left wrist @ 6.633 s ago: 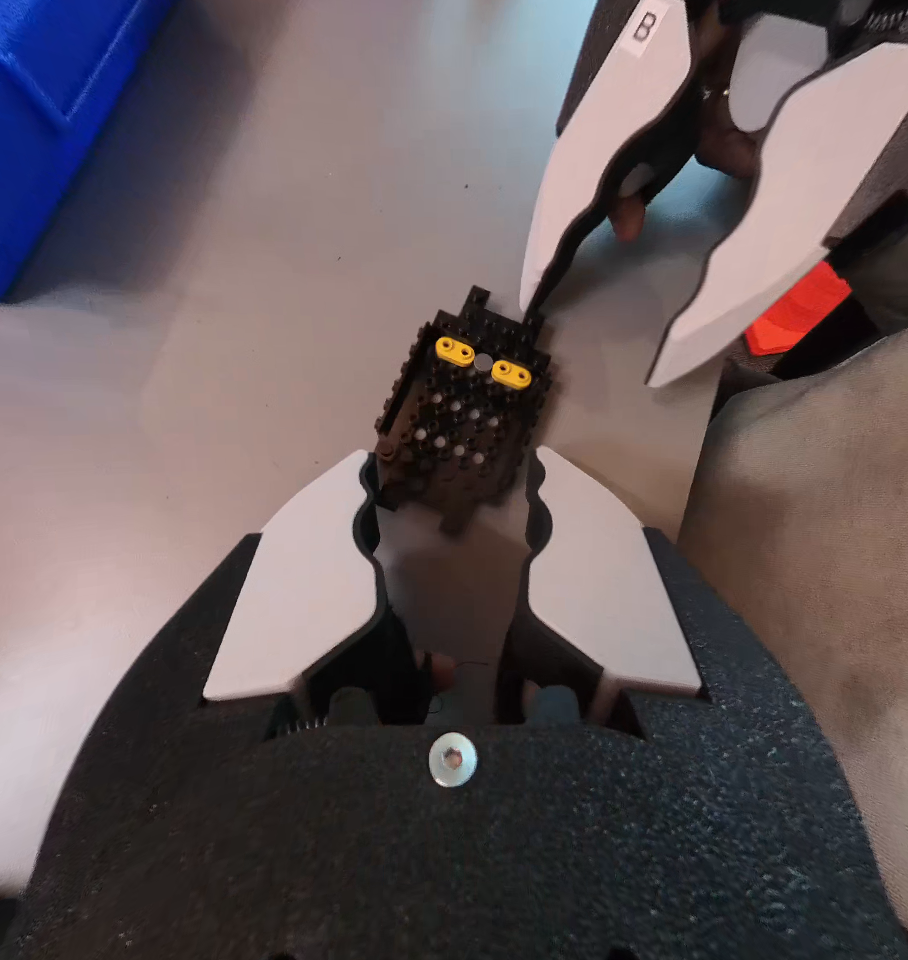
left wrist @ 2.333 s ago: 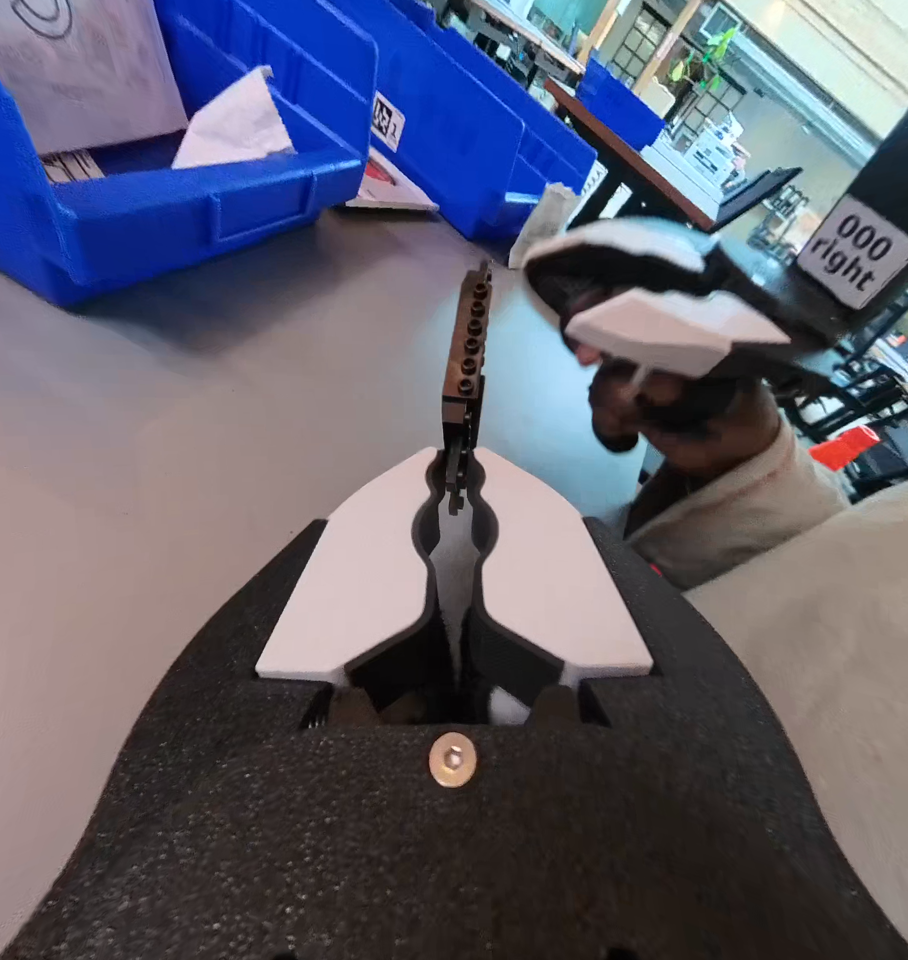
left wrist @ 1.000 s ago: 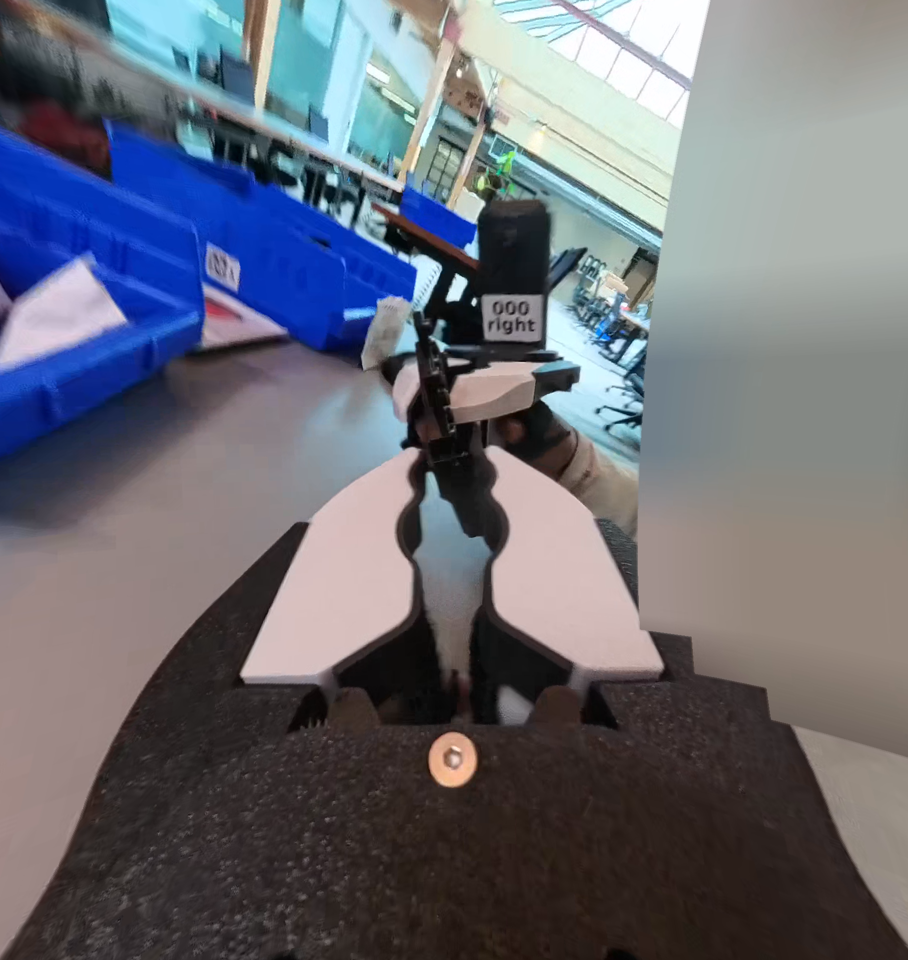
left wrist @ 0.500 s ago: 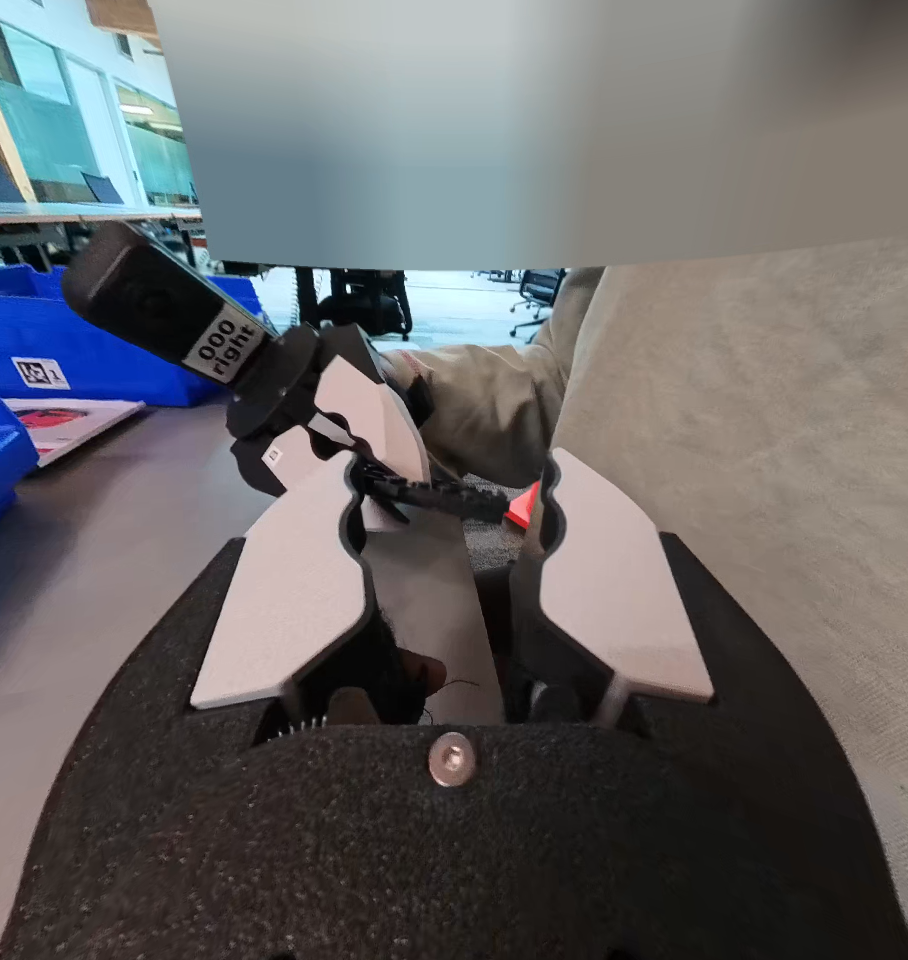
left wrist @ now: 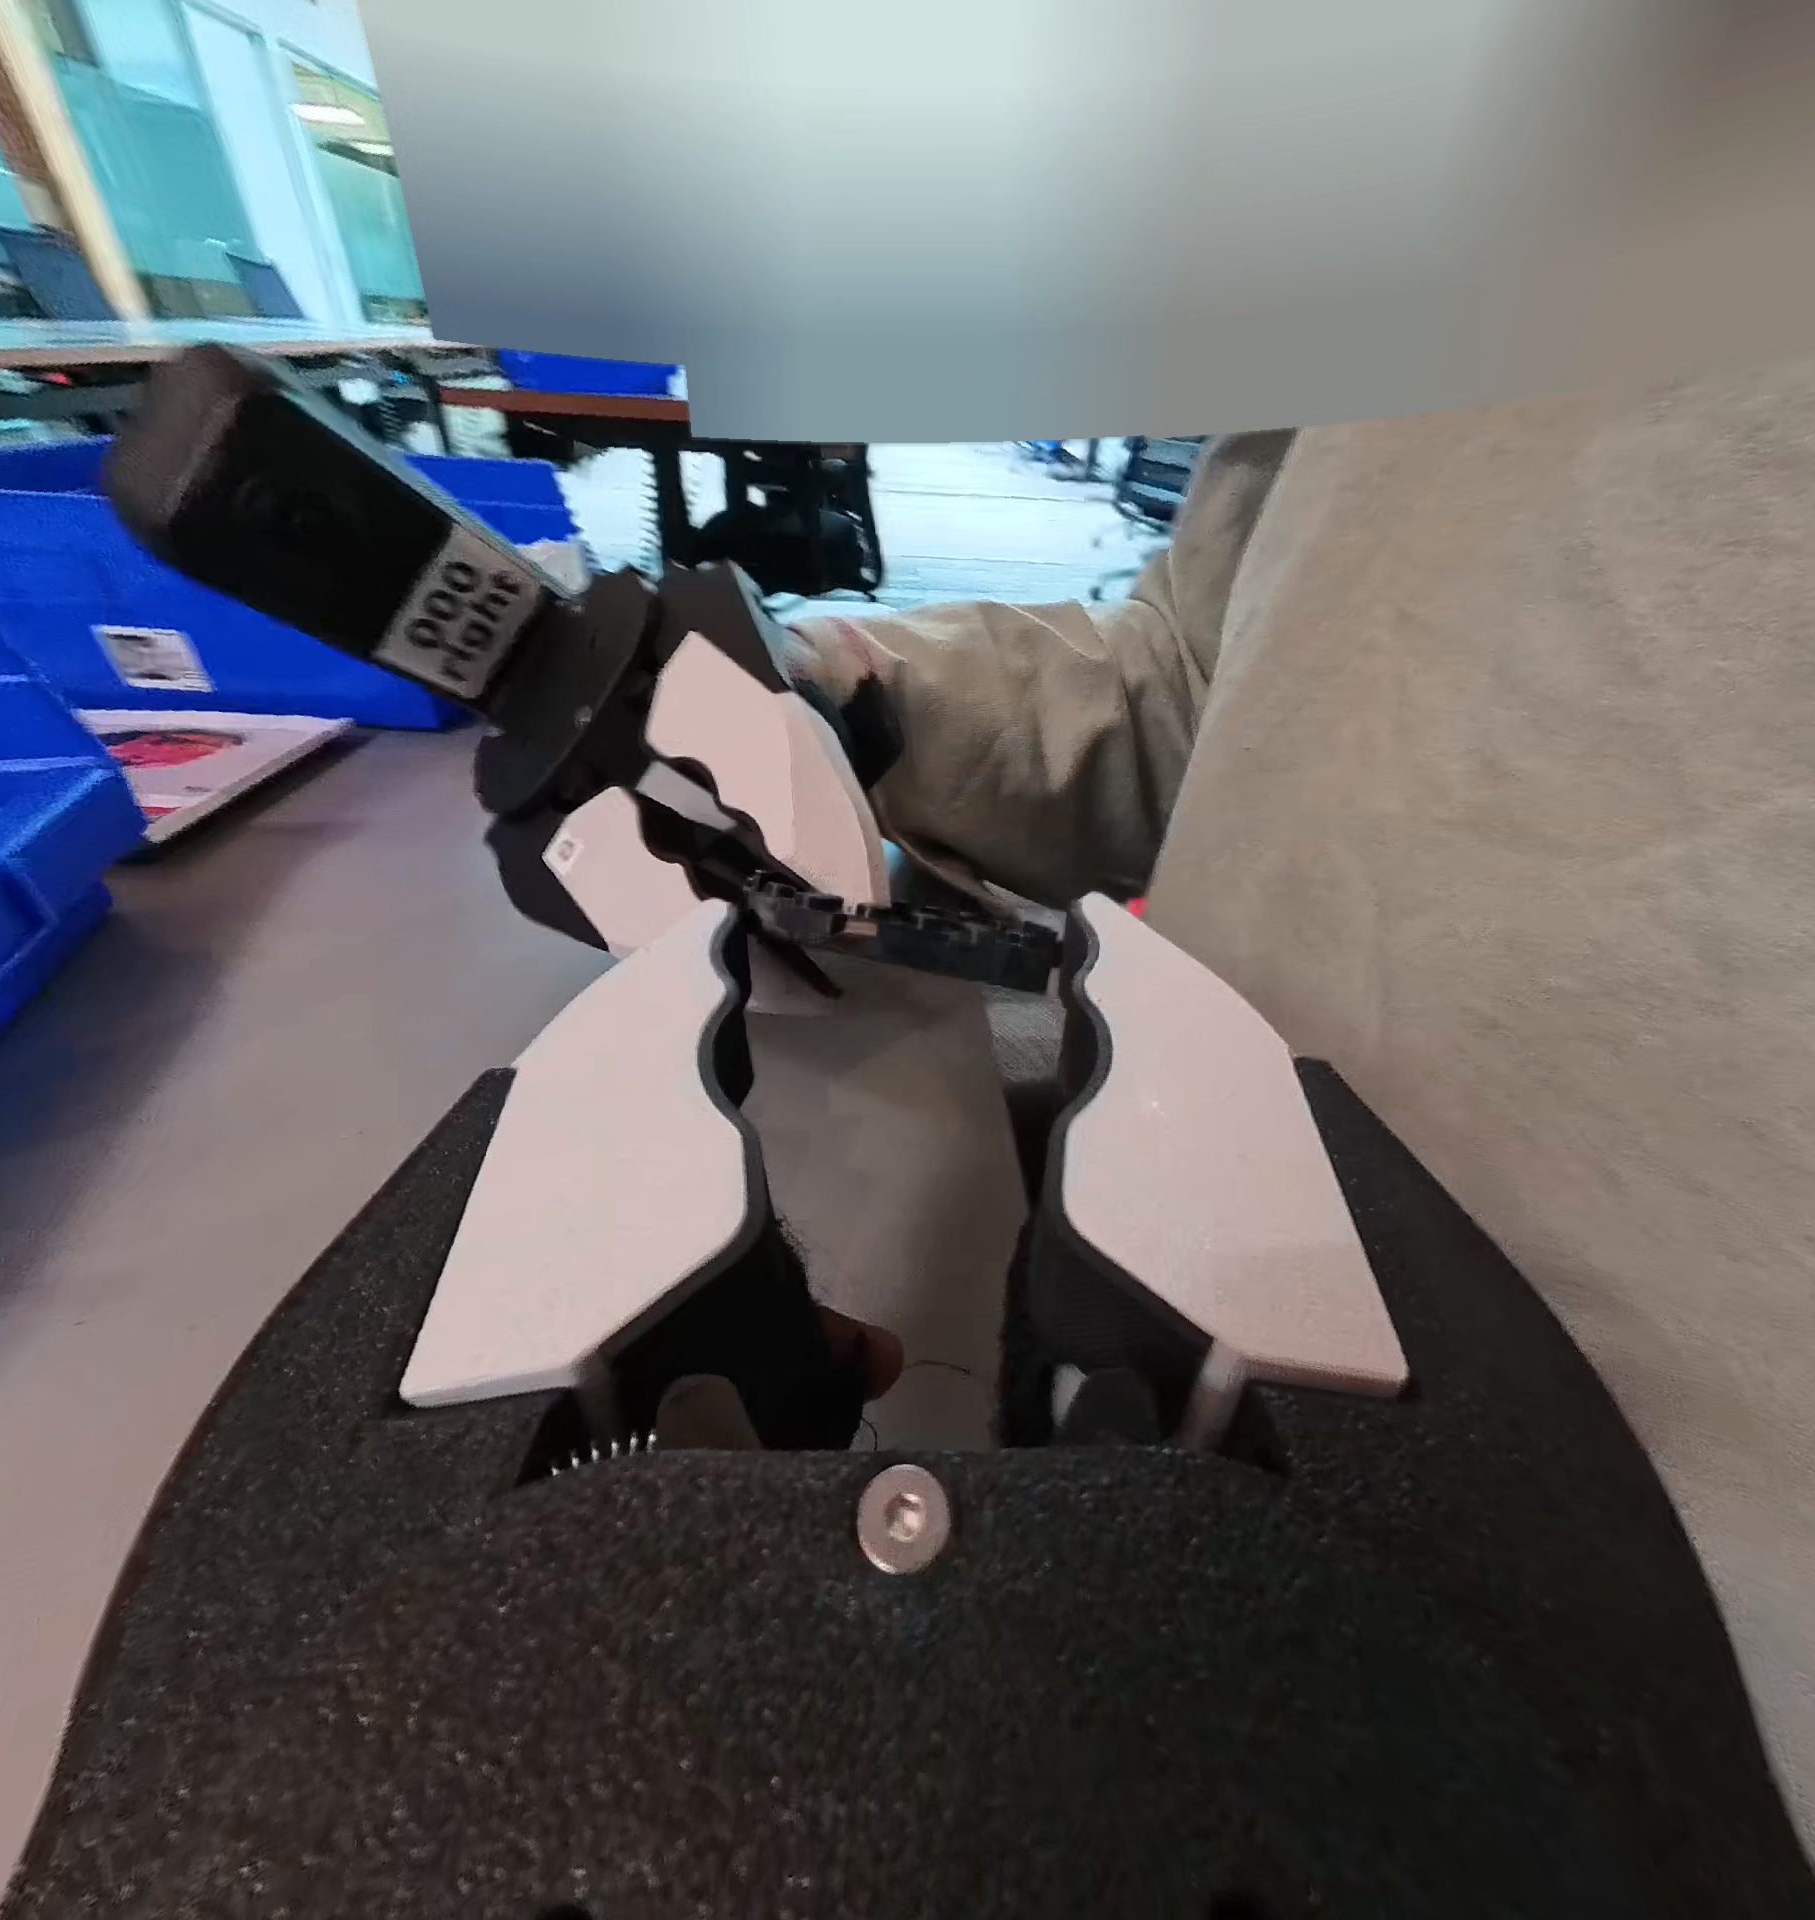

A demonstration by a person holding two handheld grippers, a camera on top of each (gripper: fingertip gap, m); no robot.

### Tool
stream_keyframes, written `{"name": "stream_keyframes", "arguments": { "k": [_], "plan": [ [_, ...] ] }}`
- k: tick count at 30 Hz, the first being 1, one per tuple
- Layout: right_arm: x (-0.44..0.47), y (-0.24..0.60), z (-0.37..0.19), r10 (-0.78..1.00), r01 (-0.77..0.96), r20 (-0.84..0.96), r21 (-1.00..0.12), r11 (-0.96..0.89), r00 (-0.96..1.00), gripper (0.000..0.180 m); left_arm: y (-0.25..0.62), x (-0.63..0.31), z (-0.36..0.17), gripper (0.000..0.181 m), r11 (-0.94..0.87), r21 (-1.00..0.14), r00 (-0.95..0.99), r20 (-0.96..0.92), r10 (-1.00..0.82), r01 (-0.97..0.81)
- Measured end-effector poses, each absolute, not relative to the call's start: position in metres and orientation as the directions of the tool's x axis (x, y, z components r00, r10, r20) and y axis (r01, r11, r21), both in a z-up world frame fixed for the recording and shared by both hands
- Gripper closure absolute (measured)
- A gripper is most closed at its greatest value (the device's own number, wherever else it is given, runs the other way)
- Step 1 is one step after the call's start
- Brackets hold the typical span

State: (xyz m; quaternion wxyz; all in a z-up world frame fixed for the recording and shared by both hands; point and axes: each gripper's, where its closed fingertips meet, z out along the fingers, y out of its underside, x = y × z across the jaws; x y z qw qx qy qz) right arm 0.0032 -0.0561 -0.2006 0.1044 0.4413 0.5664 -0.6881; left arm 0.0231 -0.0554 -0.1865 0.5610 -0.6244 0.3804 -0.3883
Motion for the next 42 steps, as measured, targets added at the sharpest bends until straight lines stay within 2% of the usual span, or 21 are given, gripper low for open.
{"name": "stream_keyframes", "arguments": {
  "k": [3,5,6,8,10,12,14,15,21,27,33,42],
  "plan": [
    [-0.010,-0.033,-0.197,0.492,0.510,-0.663,-0.748,-0.424,-0.564,0.165,-0.037,0.009,-0.183,0.124,-0.106,-0.994,0.536,0.101,-0.838,0.023],
    [-0.020,-0.004,-0.187,0.676,0.303,-0.541,-0.841,-0.448,-0.501,0.154,-0.030,0.000,-0.186,0.124,-0.151,-0.988,0.588,0.144,-0.796,0.037],
    [-0.019,0.008,-0.178,0.770,0.180,-0.438,-0.898,-0.402,-0.464,0.154,-0.028,-0.003,-0.190,0.124,-0.195,-0.980,0.605,0.176,-0.776,0.036],
    [-0.010,0.015,-0.167,0.910,0.023,-0.169,-0.985,-0.174,-0.380,0.154,-0.025,-0.009,-0.203,0.124,-0.323,-0.946,0.636,0.269,-0.723,0.033],
    [-0.007,0.002,-0.176,0.936,0.038,0.080,-0.994,0.099,-0.342,0.156,-0.028,-0.011,-0.219,0.124,-0.476,-0.878,0.639,0.391,-0.662,0.044],
    [-0.007,-0.016,-0.194,0.899,0.095,0.222,-0.956,0.276,-0.379,0.164,-0.035,-0.009,-0.226,0.124,-0.550,-0.833,0.616,0.463,-0.638,0.057],
    [-0.009,-0.026,-0.207,0.863,0.115,0.295,-0.922,0.370,-0.410,0.174,-0.040,-0.008,-0.231,0.124,-0.591,-0.805,0.611,0.492,-0.620,0.048],
    [-0.010,-0.028,-0.214,0.845,0.132,0.315,-0.905,0.405,-0.432,0.180,-0.041,-0.008,-0.232,0.124,-0.602,-0.797,0.607,0.503,-0.615,0.050],
    [-0.020,-0.042,-0.237,0.747,0.134,0.388,-0.837,0.531,-0.540,0.179,-0.048,-0.008,-0.246,0.124,-0.672,-0.741,0.618,0.532,-0.579,0.008],
    [-0.024,-0.047,-0.247,0.712,0.168,0.357,-0.817,0.552,-0.604,0.174,-0.051,-0.007,-0.254,0.124,-0.697,-0.716,0.625,0.527,-0.576,-0.039],
    [-0.021,-0.049,-0.257,0.669,0.212,0.303,-0.792,0.573,-0.678,0.178,-0.052,-0.009,-0.265,0.124,-0.668,-0.719,0.654,0.416,-0.632,-0.189],
    [-0.021,-0.051,-0.258,0.608,0.130,0.424,-0.740,0.660,-0.672,0.177,-0.054,-0.009,-0.269,0.124,-0.616,-0.734,0.660,0.316,-0.682,-0.285]
  ]
}}
